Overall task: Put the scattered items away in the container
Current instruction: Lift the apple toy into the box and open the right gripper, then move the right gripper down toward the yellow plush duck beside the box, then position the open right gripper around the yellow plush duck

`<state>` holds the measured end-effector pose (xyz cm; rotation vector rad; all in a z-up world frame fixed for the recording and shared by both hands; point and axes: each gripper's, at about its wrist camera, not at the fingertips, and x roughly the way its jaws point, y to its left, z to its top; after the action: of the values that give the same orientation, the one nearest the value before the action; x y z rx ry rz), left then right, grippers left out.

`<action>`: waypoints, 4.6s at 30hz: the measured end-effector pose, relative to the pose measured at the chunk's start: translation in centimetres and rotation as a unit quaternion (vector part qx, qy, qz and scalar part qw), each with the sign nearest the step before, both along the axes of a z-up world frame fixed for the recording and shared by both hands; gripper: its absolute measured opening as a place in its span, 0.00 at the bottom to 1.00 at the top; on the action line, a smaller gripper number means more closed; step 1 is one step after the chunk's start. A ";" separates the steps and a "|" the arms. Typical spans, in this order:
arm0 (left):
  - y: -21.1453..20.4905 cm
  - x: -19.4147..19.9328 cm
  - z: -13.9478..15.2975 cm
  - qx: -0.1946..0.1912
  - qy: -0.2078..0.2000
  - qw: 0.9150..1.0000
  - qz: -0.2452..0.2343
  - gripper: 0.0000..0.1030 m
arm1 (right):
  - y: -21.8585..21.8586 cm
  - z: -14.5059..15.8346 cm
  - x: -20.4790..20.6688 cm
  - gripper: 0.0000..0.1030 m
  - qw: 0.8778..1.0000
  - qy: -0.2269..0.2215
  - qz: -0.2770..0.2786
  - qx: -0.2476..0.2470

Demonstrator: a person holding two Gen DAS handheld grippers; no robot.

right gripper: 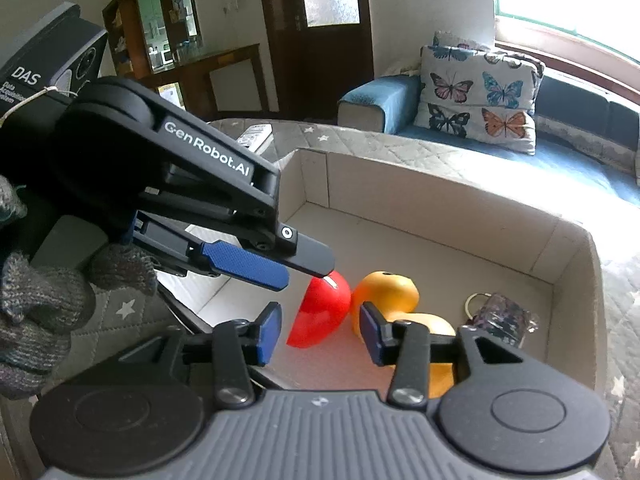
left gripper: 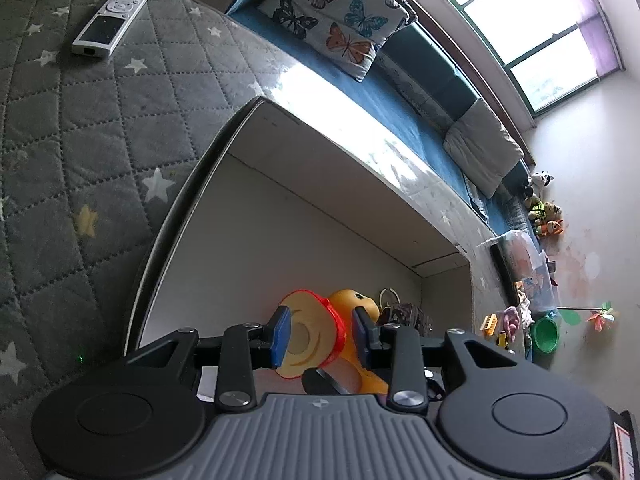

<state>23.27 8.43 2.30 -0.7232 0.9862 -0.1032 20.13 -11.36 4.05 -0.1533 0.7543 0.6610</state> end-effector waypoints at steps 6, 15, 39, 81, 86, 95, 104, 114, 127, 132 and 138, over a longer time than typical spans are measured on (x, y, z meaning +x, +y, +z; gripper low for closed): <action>-0.3 -1.3 0.9 0.009 -0.015 1.000 -0.004 0.35 | -0.6 0.9 -0.9 0.44 1.000 -0.014 -0.018 0.008; -1.4 -4.0 2.3 0.029 -0.042 0.998 -0.020 0.35 | -2.2 2.4 -4.4 0.44 0.998 -0.032 -0.038 0.035; -2.3 -12.9 2.3 0.084 -0.084 0.993 -0.022 0.35 | -3.1 1.1 -12.9 0.52 0.997 -0.034 -0.053 0.050; -3.0 -17.3 -0.1 0.254 -0.095 0.962 -0.009 0.35 | 1.6 -1.4 -14.6 0.63 0.999 -0.035 0.020 0.018; -3.1 -17.6 -0.2 0.263 -0.099 0.960 -0.011 0.35 | 1.4 -1.4 -15.0 0.63 0.999 -0.033 0.020 0.024; -2.9 -17.8 -0.2 0.258 -0.097 0.961 -0.012 0.35 | 1.2 -1.3 -16.0 0.63 0.999 -0.015 0.030 0.035; -2.7 -17.7 0.2 0.244 -0.098 0.965 -0.011 0.36 | 1.2 -1.4 -16.6 0.63 0.999 -0.015 0.031 0.036; -2.8 -17.4 -0.6 0.245 -0.083 0.966 -0.014 0.36 | 1.1 -1.3 -15.4 0.63 0.999 -0.027 0.016 0.031; -2.8 -17.2 -1.1 0.267 -0.075 0.961 -0.016 0.36 | 1.4 -1.2 -15.2 0.63 0.999 -0.036 0.017 0.025; -2.7 -17.1 -1.2 0.269 -0.073 0.960 -0.014 0.36 | 1.5 -1.2 -15.0 0.64 0.999 -0.041 0.017 0.021; -2.3 -17.1 -1.0 0.266 -0.073 0.961 -0.010 0.36 | 1.9 -1.3 -14.5 0.70 0.999 -0.044 0.028 0.014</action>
<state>6.20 6.09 1.26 -0.2062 0.8275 0.0897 5.59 -9.45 2.77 -0.1762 0.6582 0.7134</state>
